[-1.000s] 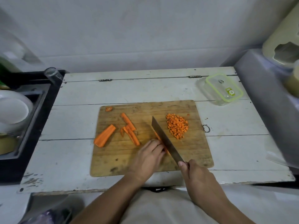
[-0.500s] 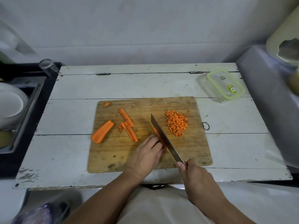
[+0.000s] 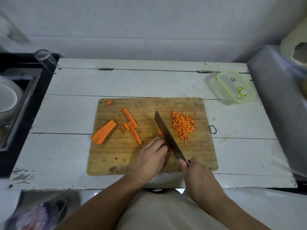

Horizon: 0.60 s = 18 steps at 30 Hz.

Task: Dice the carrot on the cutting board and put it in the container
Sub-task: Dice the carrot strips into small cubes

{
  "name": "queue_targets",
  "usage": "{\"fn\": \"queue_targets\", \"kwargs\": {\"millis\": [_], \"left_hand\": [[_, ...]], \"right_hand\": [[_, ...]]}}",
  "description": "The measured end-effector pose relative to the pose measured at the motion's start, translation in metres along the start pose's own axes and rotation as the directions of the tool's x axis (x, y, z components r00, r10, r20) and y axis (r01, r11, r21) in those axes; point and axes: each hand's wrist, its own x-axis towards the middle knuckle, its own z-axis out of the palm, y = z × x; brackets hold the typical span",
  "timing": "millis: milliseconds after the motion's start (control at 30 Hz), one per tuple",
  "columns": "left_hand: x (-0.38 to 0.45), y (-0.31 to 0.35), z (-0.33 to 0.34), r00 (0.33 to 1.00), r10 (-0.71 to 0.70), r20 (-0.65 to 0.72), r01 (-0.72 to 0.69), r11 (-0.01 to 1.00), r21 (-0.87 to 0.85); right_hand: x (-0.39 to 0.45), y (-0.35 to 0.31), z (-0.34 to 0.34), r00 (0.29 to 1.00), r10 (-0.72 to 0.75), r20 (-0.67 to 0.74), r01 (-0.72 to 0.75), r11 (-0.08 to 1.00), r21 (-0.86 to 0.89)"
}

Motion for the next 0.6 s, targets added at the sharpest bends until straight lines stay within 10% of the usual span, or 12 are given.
{"fn": "queue_targets", "kwargs": {"millis": [133,600], "left_hand": [[-0.003,0.000,0.001,1.000,-0.004,0.013,0.004,1.000,-0.023],[-0.001,0.001,0.002,1.000,0.001,-0.019,-0.001,1.000,0.022]], "right_hand": [[0.022,-0.027,0.006,0.995,-0.070,-0.074,0.052,0.973,-0.225],[-0.002,0.003,0.010,0.995,0.097,0.004,-0.097,0.994,0.054]]}}
